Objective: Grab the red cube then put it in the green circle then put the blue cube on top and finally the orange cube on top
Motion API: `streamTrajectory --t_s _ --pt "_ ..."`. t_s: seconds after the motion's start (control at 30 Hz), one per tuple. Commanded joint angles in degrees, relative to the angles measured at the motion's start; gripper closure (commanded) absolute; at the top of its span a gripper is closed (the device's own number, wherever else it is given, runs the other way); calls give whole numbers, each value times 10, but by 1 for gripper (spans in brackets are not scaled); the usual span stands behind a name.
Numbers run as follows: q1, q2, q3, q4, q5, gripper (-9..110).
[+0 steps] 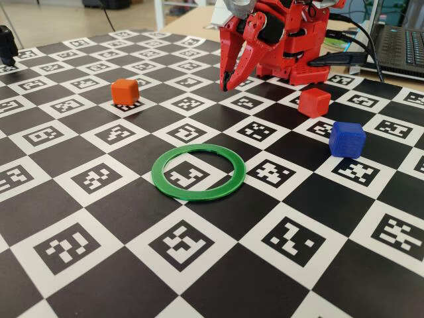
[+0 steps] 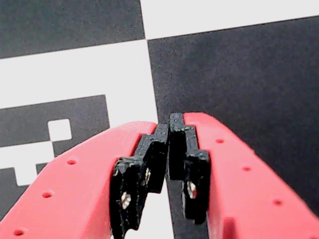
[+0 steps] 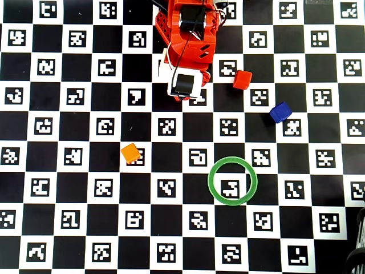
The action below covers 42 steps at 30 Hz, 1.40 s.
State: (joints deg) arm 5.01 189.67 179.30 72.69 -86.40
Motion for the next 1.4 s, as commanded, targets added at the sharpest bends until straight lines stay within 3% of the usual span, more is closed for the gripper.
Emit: streamTrajectory --t_s 0.0,0.1,0.23,0.57,0.73,1.23,1.37 --pt "-6 27 23 40 0 108" --pt "-8 27 10 29 15 108" --pt "-28 -10 -61 5 124 108" --pt "-76 -285 -380 29 356 108" --pt "-99 -413 -549 109 528 108" --pt "-213 -666 -883 264 915 102" --pt "-239 -704 -932 293 1001 92"
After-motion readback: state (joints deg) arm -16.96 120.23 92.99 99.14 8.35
